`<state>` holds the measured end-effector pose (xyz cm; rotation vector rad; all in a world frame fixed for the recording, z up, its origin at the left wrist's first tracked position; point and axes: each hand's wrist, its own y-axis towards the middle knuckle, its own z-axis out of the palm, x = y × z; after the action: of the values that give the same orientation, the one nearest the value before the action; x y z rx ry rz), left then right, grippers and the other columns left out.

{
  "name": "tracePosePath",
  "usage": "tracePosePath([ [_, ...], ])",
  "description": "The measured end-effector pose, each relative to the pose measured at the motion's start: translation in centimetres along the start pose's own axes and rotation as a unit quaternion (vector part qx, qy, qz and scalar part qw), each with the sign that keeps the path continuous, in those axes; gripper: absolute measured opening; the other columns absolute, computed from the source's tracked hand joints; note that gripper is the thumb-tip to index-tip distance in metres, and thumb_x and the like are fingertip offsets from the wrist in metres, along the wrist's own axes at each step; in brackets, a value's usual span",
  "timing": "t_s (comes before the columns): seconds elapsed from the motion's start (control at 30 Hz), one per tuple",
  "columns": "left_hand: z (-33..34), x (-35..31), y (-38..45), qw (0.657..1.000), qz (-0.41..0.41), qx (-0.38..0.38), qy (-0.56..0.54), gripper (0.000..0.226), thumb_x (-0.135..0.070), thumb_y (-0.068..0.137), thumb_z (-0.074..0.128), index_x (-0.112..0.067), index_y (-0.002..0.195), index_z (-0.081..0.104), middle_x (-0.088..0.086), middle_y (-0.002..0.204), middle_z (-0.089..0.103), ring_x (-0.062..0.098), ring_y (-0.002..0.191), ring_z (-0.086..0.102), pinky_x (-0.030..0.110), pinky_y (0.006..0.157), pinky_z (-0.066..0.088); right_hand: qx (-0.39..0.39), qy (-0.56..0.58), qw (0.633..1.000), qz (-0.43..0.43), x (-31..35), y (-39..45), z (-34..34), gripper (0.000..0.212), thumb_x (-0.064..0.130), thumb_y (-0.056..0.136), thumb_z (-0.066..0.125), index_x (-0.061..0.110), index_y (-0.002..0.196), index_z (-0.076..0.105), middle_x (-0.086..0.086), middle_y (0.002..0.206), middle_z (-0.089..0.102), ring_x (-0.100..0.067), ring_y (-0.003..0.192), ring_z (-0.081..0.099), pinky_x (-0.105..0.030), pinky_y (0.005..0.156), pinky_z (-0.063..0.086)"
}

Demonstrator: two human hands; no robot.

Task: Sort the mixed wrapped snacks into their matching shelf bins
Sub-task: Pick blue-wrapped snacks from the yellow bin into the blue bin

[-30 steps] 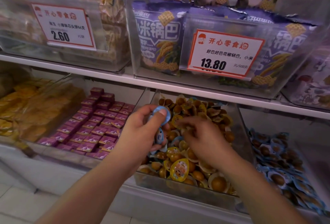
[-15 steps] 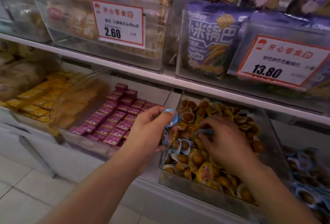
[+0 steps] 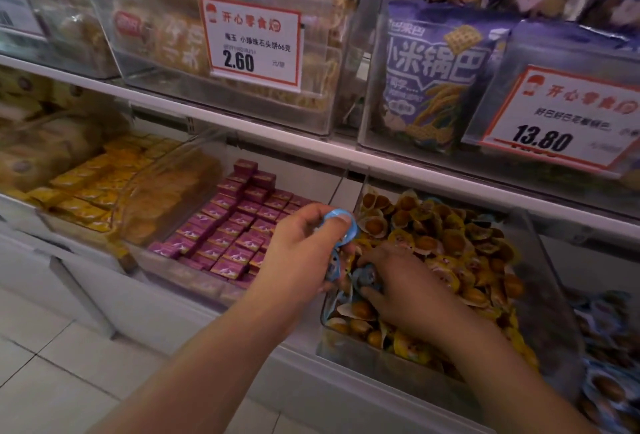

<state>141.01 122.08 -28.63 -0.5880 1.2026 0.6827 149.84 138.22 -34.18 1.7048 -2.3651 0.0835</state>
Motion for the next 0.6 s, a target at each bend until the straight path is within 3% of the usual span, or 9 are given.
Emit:
tracePosePath([
  [0.1, 0.6, 0.3, -0.6, 0.976, 0.165, -0.066, 0.125, 0.012, -0.027, 0.098, 0.059, -0.027, 0.089, 0.067, 0.003, 0.073, 0.065, 0.013, 0.059, 0.058, 0.022, 0.047, 0.046, -0.11, 0.148, 0.981, 0.054, 0.1, -1.1, -2.1, 0.037, 0.031, 0.096, 0.06, 0.036, 0.132, 0.053, 0.01, 0.122, 0.047, -0.005, 0.102, 0.05, -0.024, 0.086, 0.044],
  [0.17, 1.9, 0.5, -1.5, 0.937, 0.281, -0.087, 0.187, 0.008, -0.028, 0.098, 0.057, -0.031, 0.094, 0.063, -0.001, 0.077, 0.063, 0.008, 0.058, 0.056, 0.017, 0.049, 0.044, -0.183, 0.353, 0.909, 0.126, 1.0, -2.3, -3.8, 0.029, 0.023, 0.097, 0.06, 0.03, 0.126, 0.061, 0.001, 0.112, 0.065, -0.013, 0.097, 0.063, -0.025, 0.081, 0.052],
  [0.2, 2.8, 0.7, -1.9, 0.924, 0.313, -0.08, 0.205, 0.006, -0.029, 0.098, 0.056, -0.033, 0.098, 0.061, -0.006, 0.079, 0.062, 0.007, 0.061, 0.057, 0.013, 0.051, 0.042, -0.183, 0.504, 0.828, 0.162, 1.6, -3.0, -4.5, 0.025, 0.019, 0.098, 0.059, 0.023, 0.122, 0.065, -0.005, 0.106, 0.071, -0.019, 0.094, 0.068, -0.029, 0.078, 0.057],
  [0.27, 4.9, 1.5, -2.3, 0.912, 0.335, -0.06, 0.229, 0.01, -0.031, 0.097, 0.055, -0.035, 0.105, 0.059, -0.017, 0.085, 0.061, 0.001, 0.075, 0.06, 0.006, 0.062, 0.041, -0.105, 0.749, 0.628, 0.183, 2.7, -5.0, -5.6, 0.031, 0.02, 0.1, 0.052, 0.006, 0.125, 0.065, -0.018, 0.116, 0.07, -0.034, 0.105, 0.069, -0.044, 0.088, 0.057],
  [0.3, 6.0, 2.1, -2.3, 0.907, 0.34, -0.051, 0.242, 0.013, -0.029, 0.097, 0.055, -0.033, 0.109, 0.059, -0.019, 0.091, 0.061, -0.002, 0.085, 0.061, 0.005, 0.069, 0.042, -0.063, 0.811, 0.55, 0.187, 2.9, -6.2, -6.0, 0.039, 0.025, 0.1, 0.048, 0.002, 0.128, 0.062, -0.023, 0.122, 0.067, -0.036, 0.11, 0.067, -0.046, 0.09, 0.055],
  [0.33, 7.0, 2.6, -2.3, 0.899, 0.351, -0.042, 0.26, 0.015, -0.027, 0.097, 0.056, -0.03, 0.111, 0.059, -0.018, 0.098, 0.06, -0.002, 0.092, 0.06, 0.006, 0.075, 0.042, -0.037, 0.843, 0.501, 0.193, 2.9, -7.4, -6.4, 0.046, 0.032, 0.099, 0.045, 0.001, 0.129, 0.062, -0.024, 0.125, 0.066, -0.034, 0.111, 0.067, -0.045, 0.088, 0.056],
  [0.4, 9.4, 3.8, -2.8, 0.87, 0.38, 0.002, 0.314, 0.019, -0.025, 0.098, 0.055, -0.022, 0.116, 0.06, -0.01, 0.107, 0.058, 0.002, 0.098, 0.057, 0.014, 0.083, 0.044, -0.025, 0.865, 0.461, 0.195, 2.3, -9.5, -7.2, 0.055, 0.048, 0.098, 0.043, 0.008, 0.126, 0.067, -0.019, 0.125, 0.067, -0.028, 0.112, 0.068, -0.041, 0.09, 0.055],
  [0.5, 12.6, 5.5, -4.1, 0.788, 0.434, 0.07, 0.431, 0.031, -0.03, 0.1, 0.049, -0.018, 0.127, 0.055, -0.002, 0.117, 0.057, 0.017, 0.108, 0.053, 0.037, 0.091, 0.045, -0.071, 0.856, 0.468, 0.208, 0.5, -12.0, -8.2, 0.063, 0.061, 0.095, 0.046, 0.009, 0.123, 0.07, -0.014, 0.129, 0.067, -0.025, 0.117, 0.066, -0.039, 0.099, 0.049],
  [0.6, 14.5, 6.3, -5.0, 0.733, 0.439, 0.092, 0.512, 0.047, -0.044, 0.102, 0.036, -0.019, 0.141, 0.045, -0.001, 0.139, 0.05, 0.02, 0.136, 0.04, 0.05, 0.113, 0.03, -0.122, 0.839, 0.482, 0.22, -1.4, -13.8, -8.9, 0.056, 0.057, 0.097, 0.049, 0.012, 0.123, 0.07, -0.012, 0.128, 0.067, -0.024, 0.117, 0.065, -0.038, 0.098, 0.05],
])
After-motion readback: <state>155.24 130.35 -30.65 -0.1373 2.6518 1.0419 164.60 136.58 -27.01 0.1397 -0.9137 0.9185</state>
